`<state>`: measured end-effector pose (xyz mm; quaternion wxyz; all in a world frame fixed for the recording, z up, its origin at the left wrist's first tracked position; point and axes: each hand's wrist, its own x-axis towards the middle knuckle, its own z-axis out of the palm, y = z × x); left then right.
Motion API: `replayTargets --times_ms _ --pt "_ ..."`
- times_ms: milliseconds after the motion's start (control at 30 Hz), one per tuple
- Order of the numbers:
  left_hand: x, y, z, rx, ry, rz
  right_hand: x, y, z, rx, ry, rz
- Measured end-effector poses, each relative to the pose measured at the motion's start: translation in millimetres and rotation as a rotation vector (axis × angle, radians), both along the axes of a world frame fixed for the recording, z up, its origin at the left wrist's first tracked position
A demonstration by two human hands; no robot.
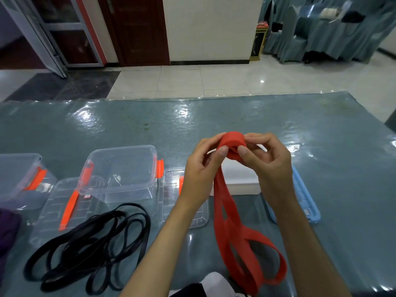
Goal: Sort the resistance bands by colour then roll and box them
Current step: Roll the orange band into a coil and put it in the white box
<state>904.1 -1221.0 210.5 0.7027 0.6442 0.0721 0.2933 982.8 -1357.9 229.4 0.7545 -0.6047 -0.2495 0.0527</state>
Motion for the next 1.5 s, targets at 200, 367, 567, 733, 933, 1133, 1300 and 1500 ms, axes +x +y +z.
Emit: replayTargets --times_ms 200,367,567,733,933,1133,1300,1500 --pt "-9 13 6 0.036 0.027 -0.086 -1 -5 9 -0.103 -0.02 -0.022" --pt "-12 24 21 -0.029 0.078 -0.174 -7 -3 20 -0.043 -0.043 0.018" --pt "-16 38 36 0.033 0.13 -0.181 -18 8 16 0.095 0.153 0.087" --pt "-24 39 42 0.144 0.111 -0.19 -1 -1 27 -0.134 0.046 0.21" --pt "-18 22 49 -0.017 -0.073 -0.032 -2 6 45 0.021 -0.095 0.073" --pt "-13 12 52 -0.066 -0.239 0.013 -17 33 47 0.219 -0.065 -0.063" --pt "-13 15 59 -0.129 -0.261 0.064 -24 39 36 0.234 0.031 0.013" --pt "-11 14 58 -0.058 -0.245 0.052 -16 27 48 0.162 -0.071 0.026"
